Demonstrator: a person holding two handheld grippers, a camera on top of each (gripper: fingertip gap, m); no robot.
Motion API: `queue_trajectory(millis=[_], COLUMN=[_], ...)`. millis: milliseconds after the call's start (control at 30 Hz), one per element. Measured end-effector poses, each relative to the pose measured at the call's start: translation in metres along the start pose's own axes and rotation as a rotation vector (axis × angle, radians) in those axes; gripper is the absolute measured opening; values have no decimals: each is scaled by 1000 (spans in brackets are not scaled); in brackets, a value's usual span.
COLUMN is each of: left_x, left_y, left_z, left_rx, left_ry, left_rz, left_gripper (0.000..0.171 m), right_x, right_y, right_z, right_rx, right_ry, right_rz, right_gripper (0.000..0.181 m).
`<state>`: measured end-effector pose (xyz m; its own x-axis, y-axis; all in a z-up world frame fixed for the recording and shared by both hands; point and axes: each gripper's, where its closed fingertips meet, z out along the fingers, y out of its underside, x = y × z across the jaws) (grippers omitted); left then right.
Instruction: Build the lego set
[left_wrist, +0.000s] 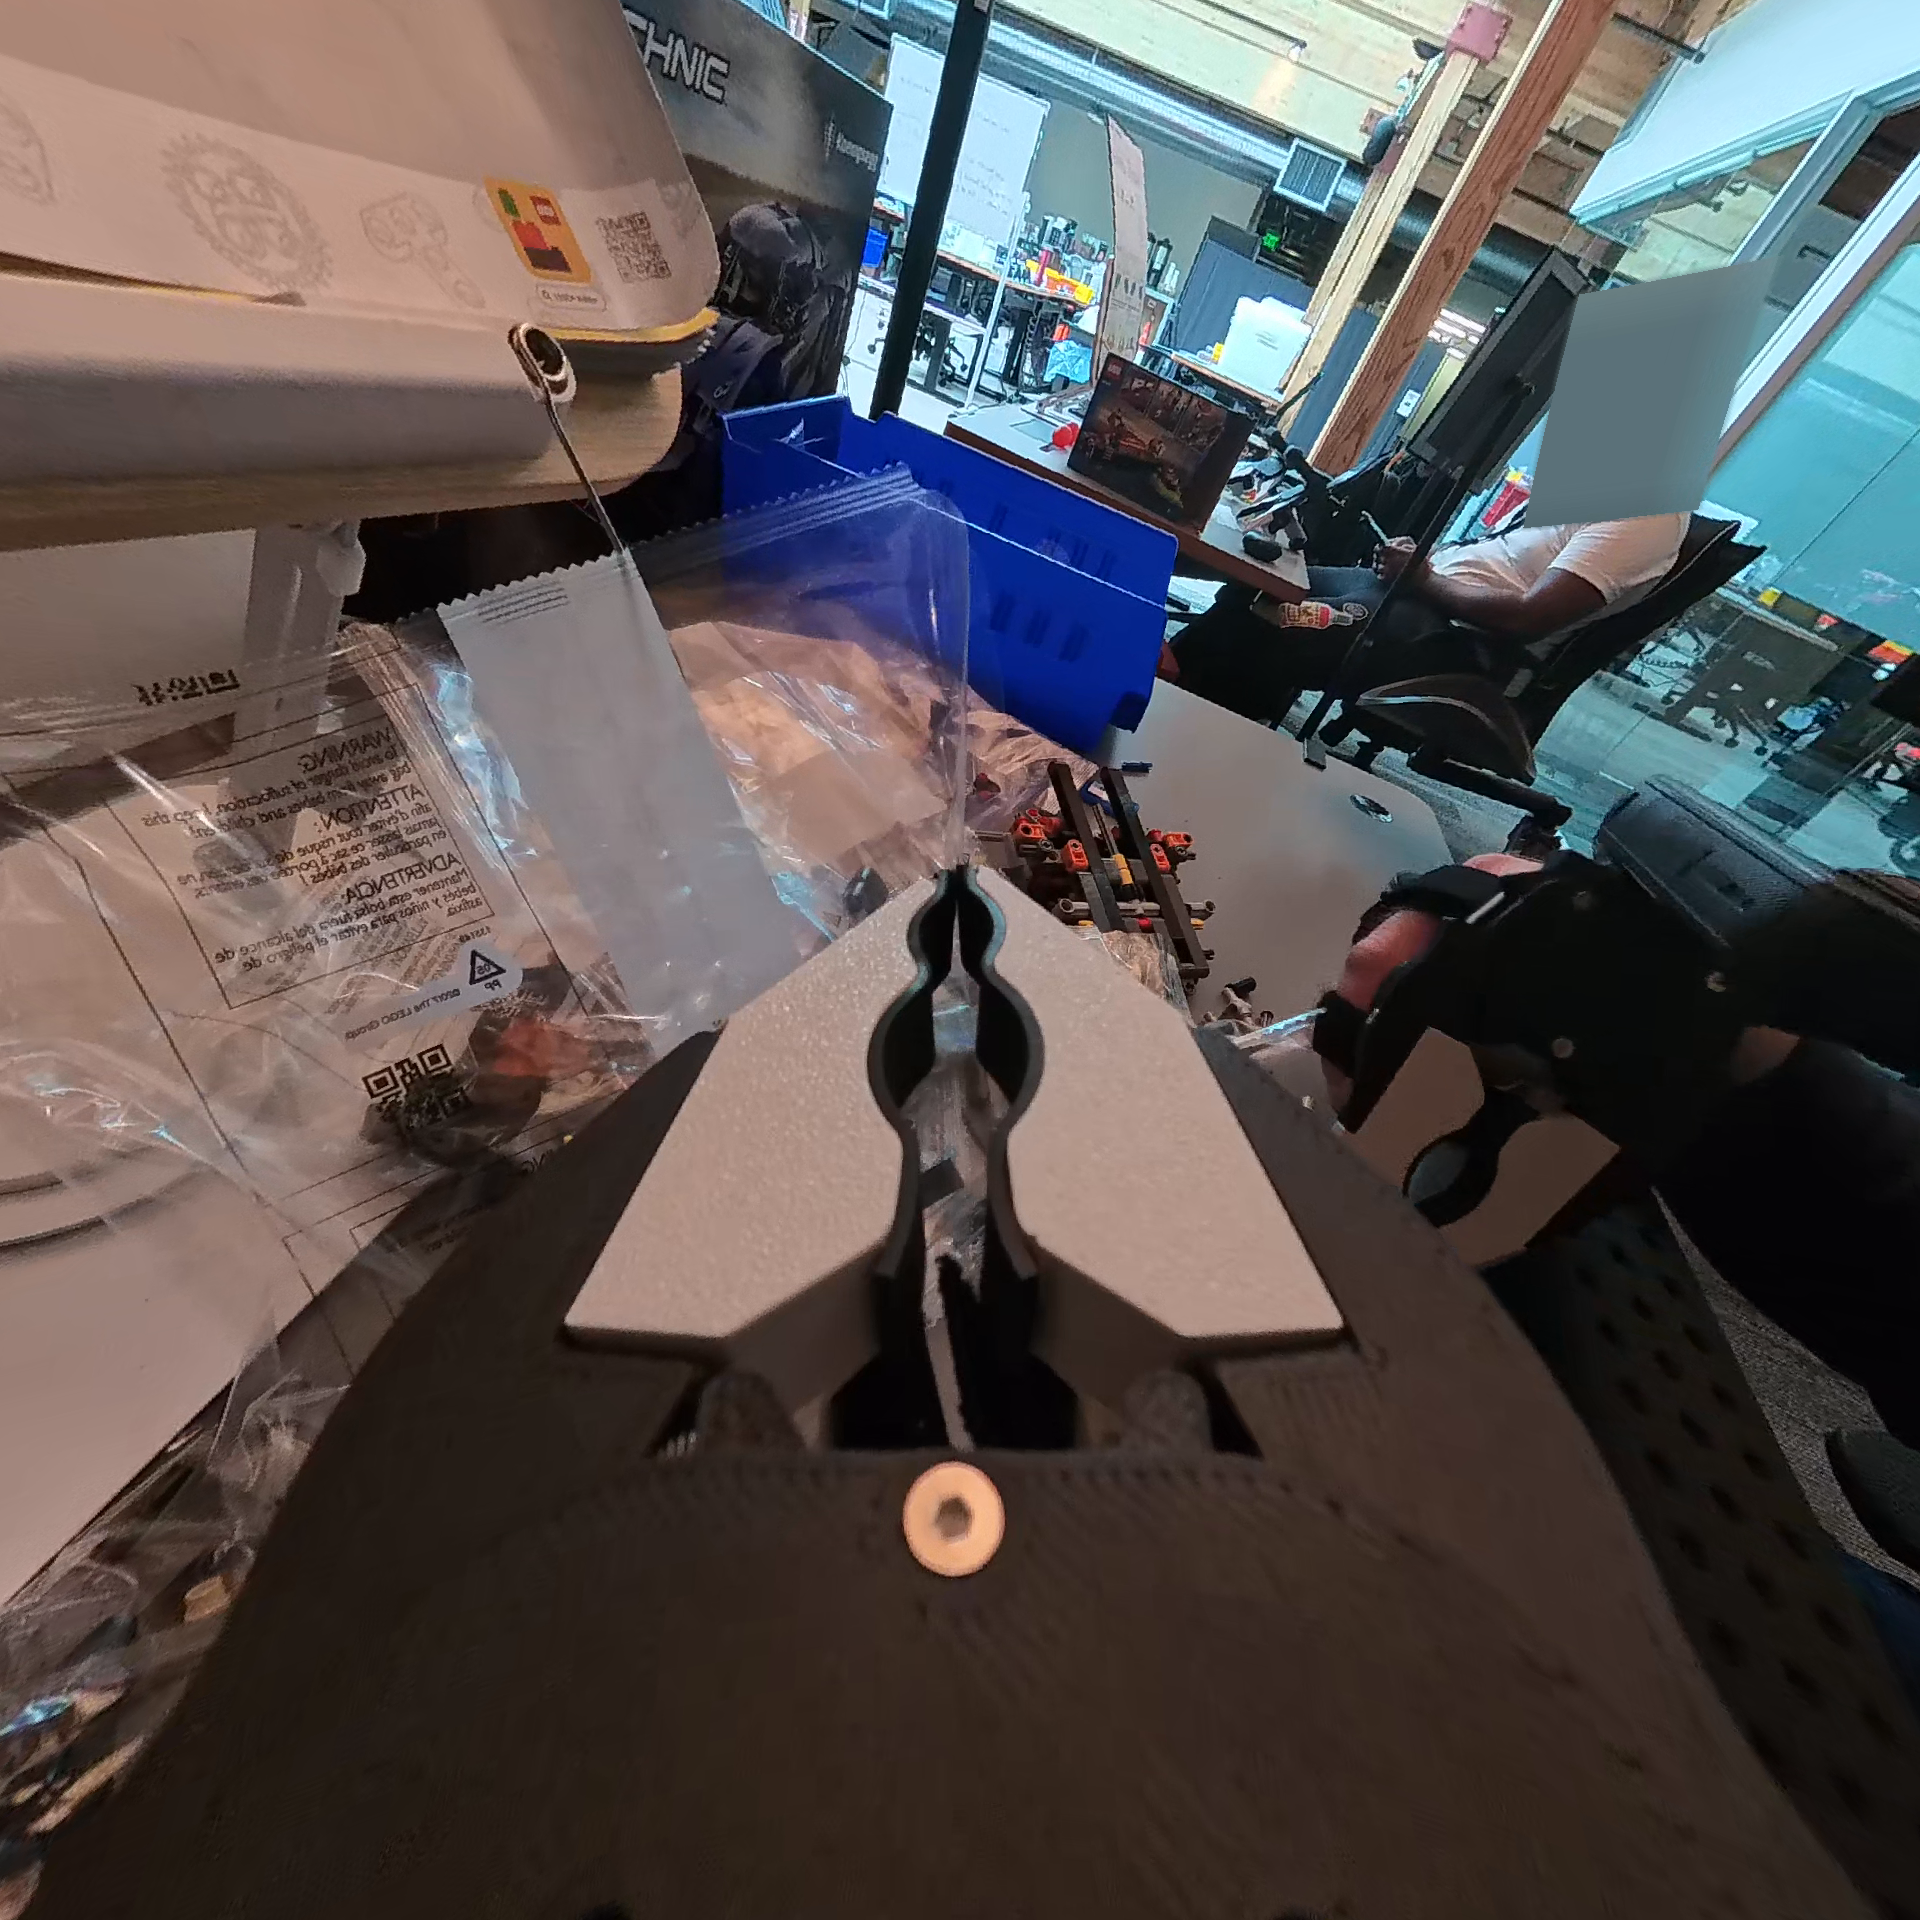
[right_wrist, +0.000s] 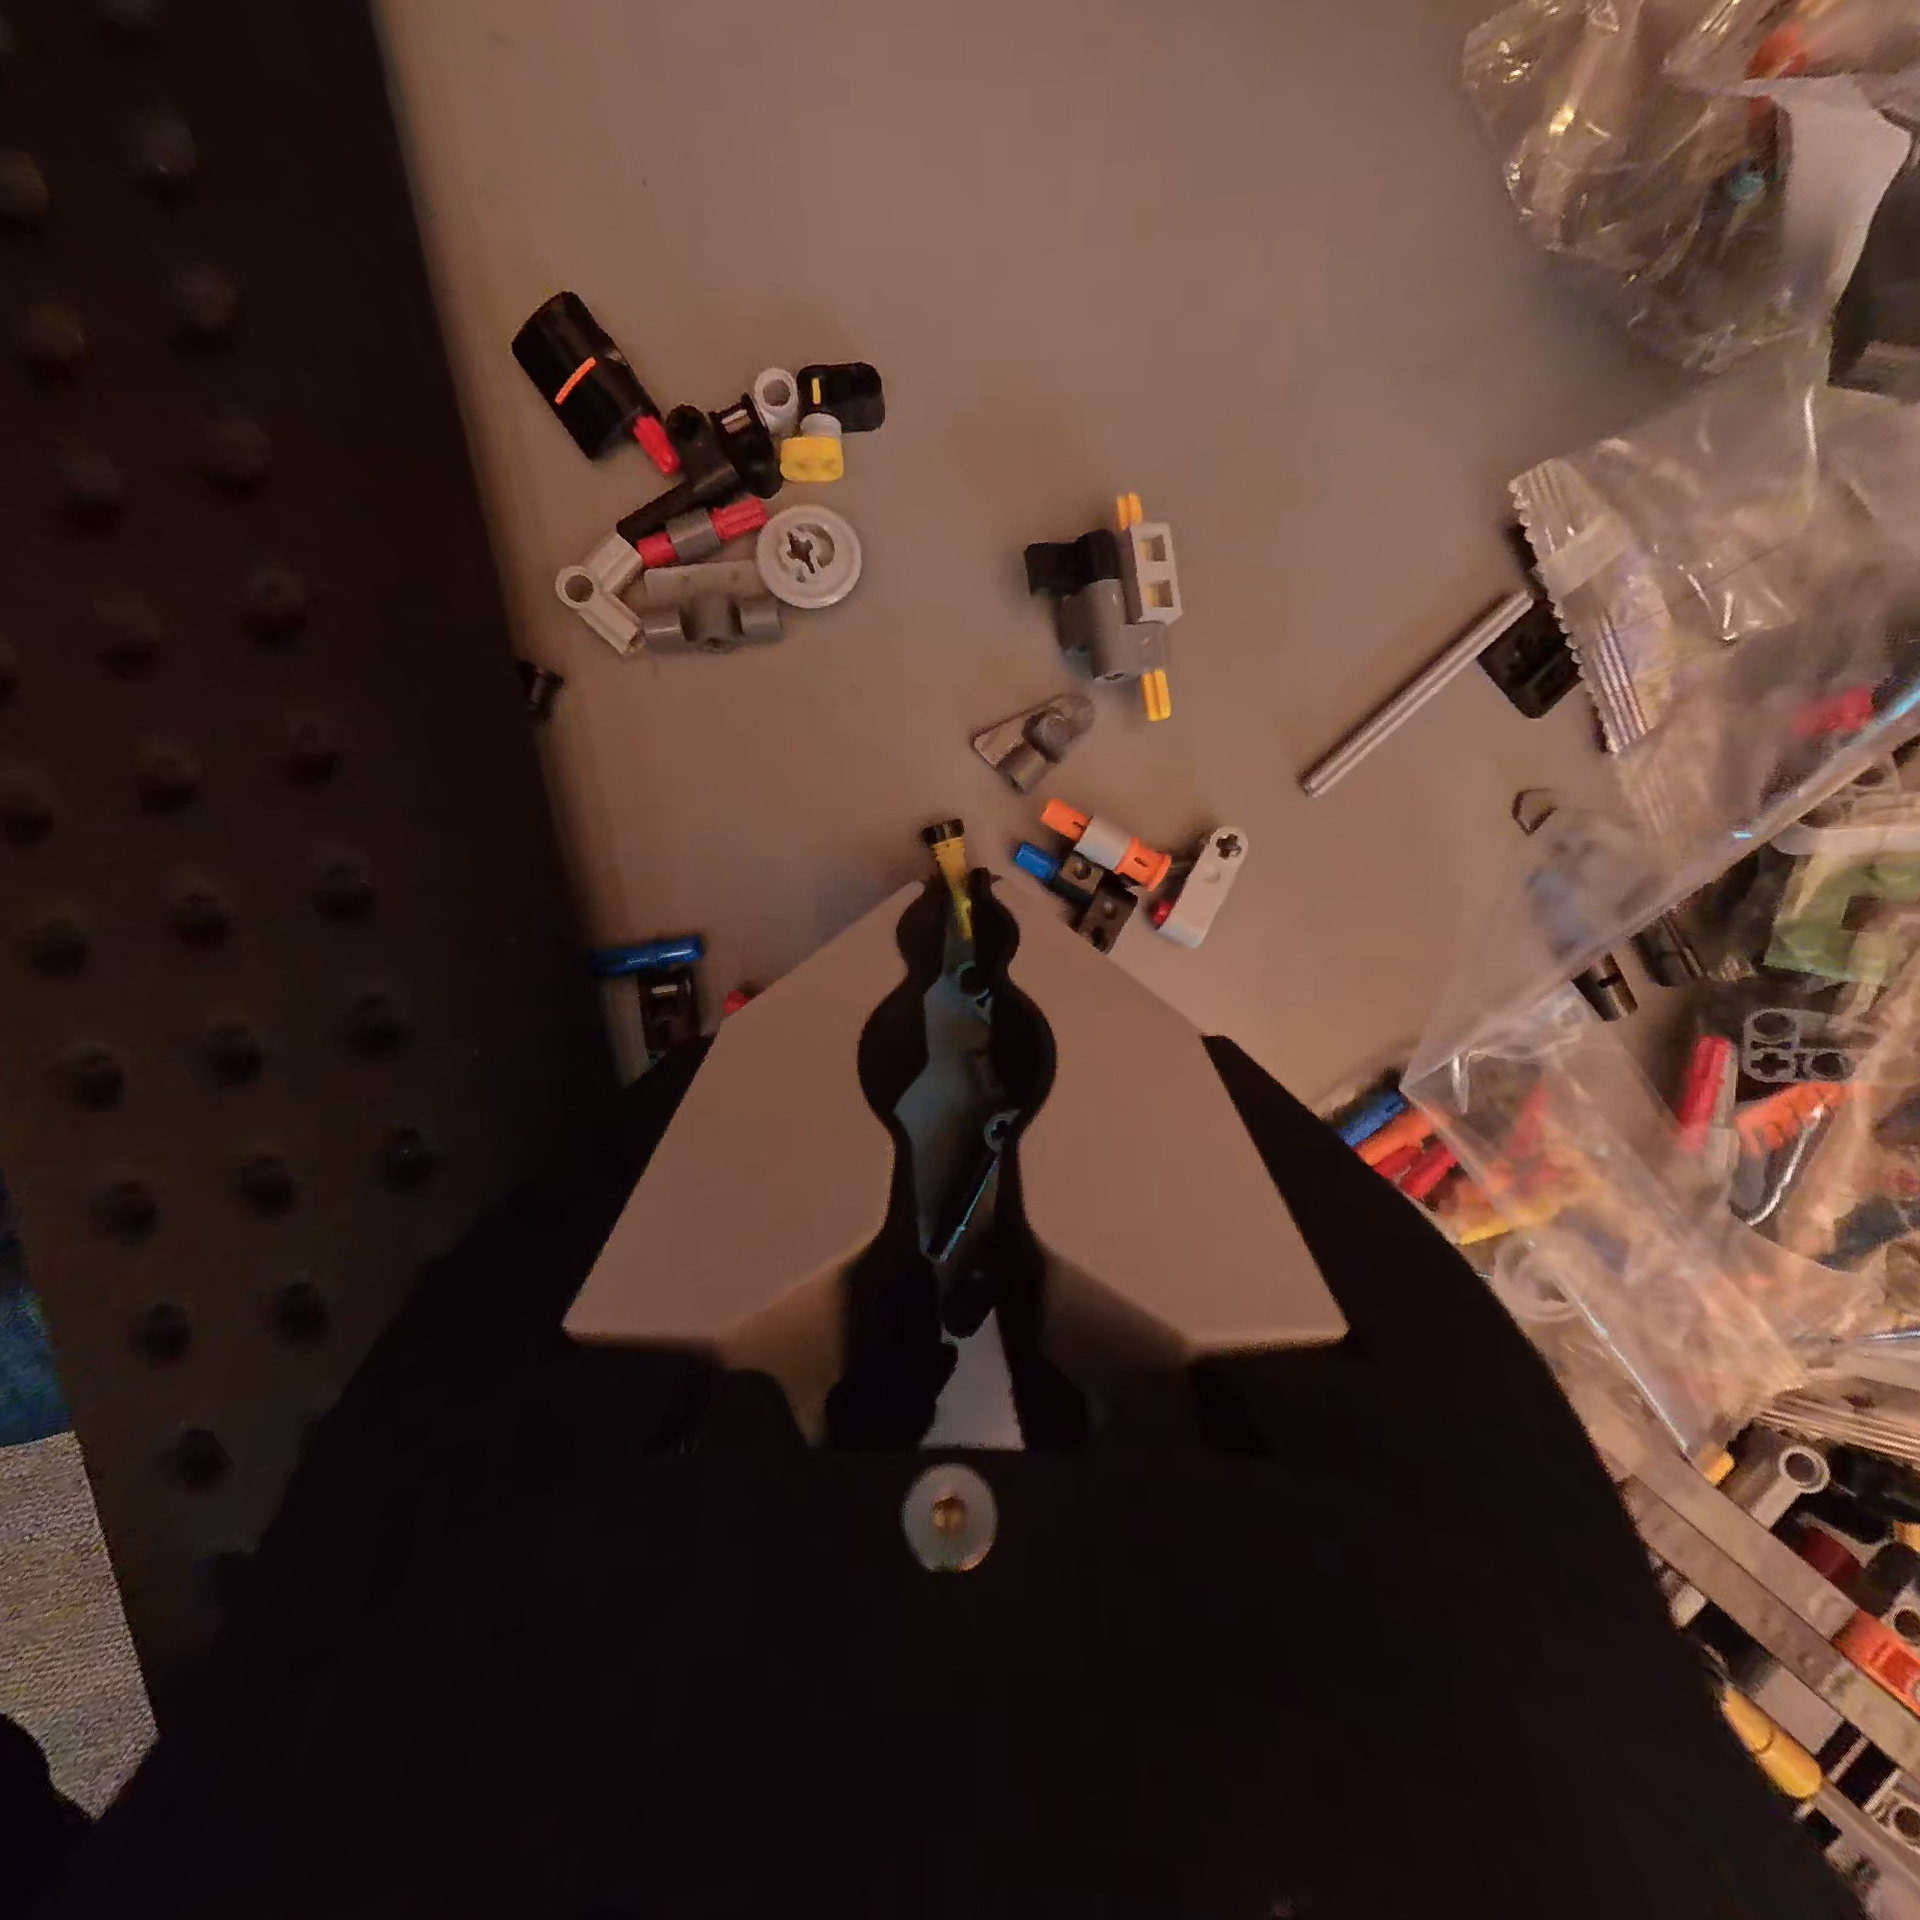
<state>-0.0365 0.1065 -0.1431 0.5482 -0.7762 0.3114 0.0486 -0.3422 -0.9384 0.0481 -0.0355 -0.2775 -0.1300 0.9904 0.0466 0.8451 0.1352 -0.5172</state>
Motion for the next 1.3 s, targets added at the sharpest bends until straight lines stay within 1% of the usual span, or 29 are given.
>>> queue_trajectory(millis=[67,133,233,300,367,467,533,633,700,767,800,900,967,1033,1100,1200,1300], left_x=[0,0,0,0,0,0,0,0,0,0,0,1,1,1,1,1,1], left_y=[0,-1,-1,-1,0,-1,-1,-3,-5,-5,-5,-5,-6,-7,-6,-3,-1], left_z=[0,0,-1,0,0,0,-1,-3,-3,-3,-2,-2,-3,-4,-3,-1,1], left_rx=[0,2,5,4,3,5,8,15,19,19,18,19,22,26,22,11,3], left_ry=[0,1,0,1,1,1,1,1,3,6,7,8,7,6,6,5,4], left_rz=[1,1,-1,-1,-2,-2,-3,-2,-3,-3,-3,-1,0,-2,-2,0,1], left_gripper=[0,0,0,0,0,0,0,0,0,0,0,0,0,0,0,0,0], right_x=[-2,-2,6,23,47,83,109,147,160,166,167,165,149,123,90,54,22], right_y=[-2,-10,-38,-61,-83,-108,-114,-103,-101,-100,-98,-93,-92,-87,-71,-37,-10], right_z=[-2,-10,-35,-57,-78,-93,-89,-74,-63,-56,-55,-71,-86,-93,-87,-74,-58], right_rx=[9,50,171,259,328,378,347,234,228,226,218,227,245,243,192,86,23], right_ry=[-6,-2,42,115,202,290,328,407,399,407,417,469,464,411,298,208,108], right_rz=[-3,-14,-31,-44,-29,-2,31,77,110,125,123,133,117,78,52,32,18], right_gripper=[2,2,1,1,1,1,1,1,3,18,19,17,14,9,9,11,13])
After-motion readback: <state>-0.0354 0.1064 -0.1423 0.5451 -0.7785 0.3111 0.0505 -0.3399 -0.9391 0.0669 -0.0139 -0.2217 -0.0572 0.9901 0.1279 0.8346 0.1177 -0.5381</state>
